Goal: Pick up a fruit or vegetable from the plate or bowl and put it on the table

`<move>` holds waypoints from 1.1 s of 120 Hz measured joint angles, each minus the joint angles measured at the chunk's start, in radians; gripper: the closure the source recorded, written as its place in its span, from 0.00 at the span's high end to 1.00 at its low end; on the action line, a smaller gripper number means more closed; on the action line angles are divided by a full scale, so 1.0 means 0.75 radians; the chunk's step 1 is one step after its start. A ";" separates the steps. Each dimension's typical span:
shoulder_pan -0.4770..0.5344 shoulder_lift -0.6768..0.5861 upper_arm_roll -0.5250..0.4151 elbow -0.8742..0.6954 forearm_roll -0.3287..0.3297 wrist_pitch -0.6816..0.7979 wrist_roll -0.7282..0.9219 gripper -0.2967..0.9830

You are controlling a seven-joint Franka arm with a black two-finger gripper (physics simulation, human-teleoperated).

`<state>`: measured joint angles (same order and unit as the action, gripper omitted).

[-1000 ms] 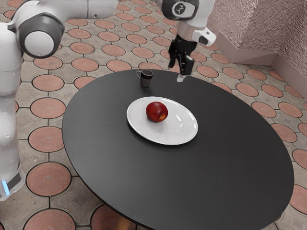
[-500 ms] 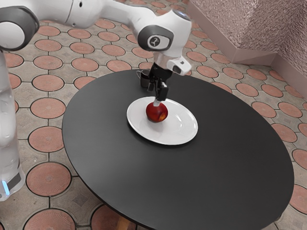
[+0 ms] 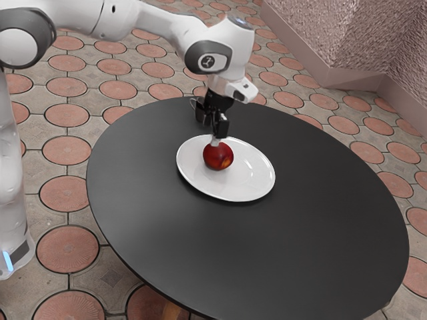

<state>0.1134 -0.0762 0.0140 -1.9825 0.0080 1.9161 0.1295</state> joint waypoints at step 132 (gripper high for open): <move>-0.003 0.165 -0.022 -0.040 -0.057 0.267 0.071 0.47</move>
<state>0.1112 0.0479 -0.0026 -2.0123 -0.0348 2.1165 0.1830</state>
